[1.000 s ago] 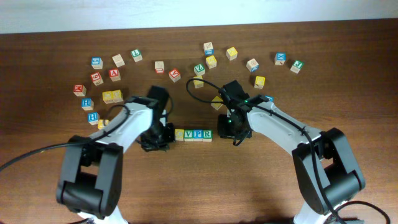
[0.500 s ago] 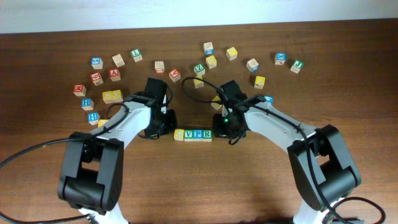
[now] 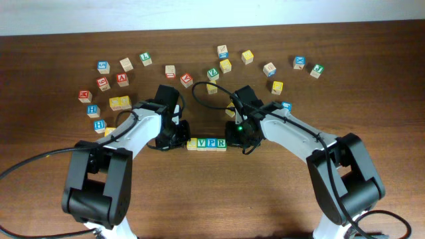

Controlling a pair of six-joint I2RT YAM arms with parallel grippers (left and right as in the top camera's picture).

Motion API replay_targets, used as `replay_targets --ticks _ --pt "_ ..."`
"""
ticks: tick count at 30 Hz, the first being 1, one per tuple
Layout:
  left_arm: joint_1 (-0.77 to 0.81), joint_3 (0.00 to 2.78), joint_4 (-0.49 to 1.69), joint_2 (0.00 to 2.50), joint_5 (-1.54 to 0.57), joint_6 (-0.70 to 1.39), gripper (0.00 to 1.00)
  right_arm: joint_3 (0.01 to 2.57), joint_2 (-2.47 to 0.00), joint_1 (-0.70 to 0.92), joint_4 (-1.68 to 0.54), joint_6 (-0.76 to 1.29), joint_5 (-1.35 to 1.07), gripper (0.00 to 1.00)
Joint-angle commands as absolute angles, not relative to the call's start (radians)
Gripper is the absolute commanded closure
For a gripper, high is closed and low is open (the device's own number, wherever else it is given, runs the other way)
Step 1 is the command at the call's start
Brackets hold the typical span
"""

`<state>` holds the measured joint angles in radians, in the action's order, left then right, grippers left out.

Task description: Spell out CVPR

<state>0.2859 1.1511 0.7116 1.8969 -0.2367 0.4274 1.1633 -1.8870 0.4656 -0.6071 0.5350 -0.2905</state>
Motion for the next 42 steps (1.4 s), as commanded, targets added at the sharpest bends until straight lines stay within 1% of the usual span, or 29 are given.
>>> replay_targets --ticks 1,9,17,19,20,22,24,26,27,28,29,30,31,32,33,34,35,36,37,38,39,40,41,42 --pt "0.288 1.156 0.716 1.905 -0.259 0.425 1.0 1.177 -1.905 0.473 -0.604 0.532 -0.303 0.87" --pt "0.288 1.156 0.739 1.905 -0.268 0.426 1.0 1.177 -1.905 0.479 -0.571 0.531 -0.333 0.88" --pt "0.288 1.156 0.738 1.905 -0.261 0.425 1.0 1.177 -1.905 0.482 -0.591 0.531 -0.294 0.86" --pt "0.288 1.156 0.739 1.905 -0.236 0.425 1.0 1.177 -1.905 0.482 -0.594 0.531 -0.289 0.77" --pt "0.288 1.156 0.74 1.905 -0.236 0.425 0.98 1.177 -1.905 0.482 -0.595 0.531 -0.276 0.75" --pt "0.288 1.156 0.762 1.905 -0.167 0.426 0.98 1.177 -1.905 0.474 -0.598 0.531 -0.275 0.74" --pt "0.288 1.156 0.775 1.905 -0.153 0.426 0.94 1.177 -1.905 0.464 -0.602 0.531 -0.253 0.73" --pt "0.288 1.156 0.78 1.905 -0.114 0.426 0.92 1.177 -1.905 0.457 -0.613 0.531 -0.24 0.72" --pt "0.288 1.156 0.783 1.905 -0.102 0.426 0.89 1.177 -1.905 0.456 -0.617 0.531 -0.21 0.67" --pt "0.286 1.156 0.788 1.905 -0.063 0.426 0.73 1.177 -1.905 0.453 -0.627 0.531 -0.18 0.65" --pt "0.282 1.156 0.798 1.905 -0.035 0.426 0.71 1.177 -1.904 0.442 -0.64 0.531 -0.168 0.65" --pt "0.271 1.159 0.807 1.903 -0.029 0.425 0.63 1.183 -1.894 0.411 -0.664 0.531 -0.168 0.65" --pt "0.255 1.164 0.823 1.887 -0.028 0.425 0.57 1.193 -1.865 0.382 -0.713 0.527 -0.168 0.65" --pt "0.24 1.166 0.836 1.858 -0.021 0.425 0.54 1.195 -1.831 0.363 -0.747 0.527 -0.168 0.64" --pt "0.223 1.167 0.851 1.812 -0.002 0.425 0.52 1.195 -1.768 0.352 -0.793 0.501 -0.166 0.61" --pt "0.199 1.167 0.883 1.736 0.025 0.425 0.43 1.195 -1.712 0.352 -0.835 0.501 -0.16 0.56" --pt "0.182 1.167 0.912 1.681 0.028 0.425 0.43 1.195 -1.663 0.353 -0.873 0.501 -0.16 0.5" --pt "0.16 1.167 0.946 1.612 0.027 0.425 0.34 1.195 -1.591 0.353 -0.931 0.501 -0.151 0.36" --pt "0.143 1.167 0.973 1.56 0.027 0.425 0.26 1.195 -1.517 0.353 -0.993 0.503 -0.133 0.2" --pt "0.125 1.167 1.0 1.509 0.027 0.426 0.11 1.193 -1.422 0.354 -1.066 0.51 -0.114 0.02" --pt "0.101 1.167 1.036 1.447 0.027 0.426 0.01 1.169 -1.312 0.368 -1.108 0.524 -0.114 0.02" --pt "0.094 1.167 1.054 1.427 0.027 0.426 0.0 1.135 -1.224 0.397 -1.128 0.549 -0.084 0.02" --pt "0.086 1.167 1.08 1.416 0.027 0.426 0.0 1.069 -1.105 0.466 -1.148 0.632 -0.017 0.01" --pt "0.086 1.166 1.09 1.416 0.027 0.426 0.01 1.02 -1.034 0.516 -1.147 0.664 0.022 0.02"
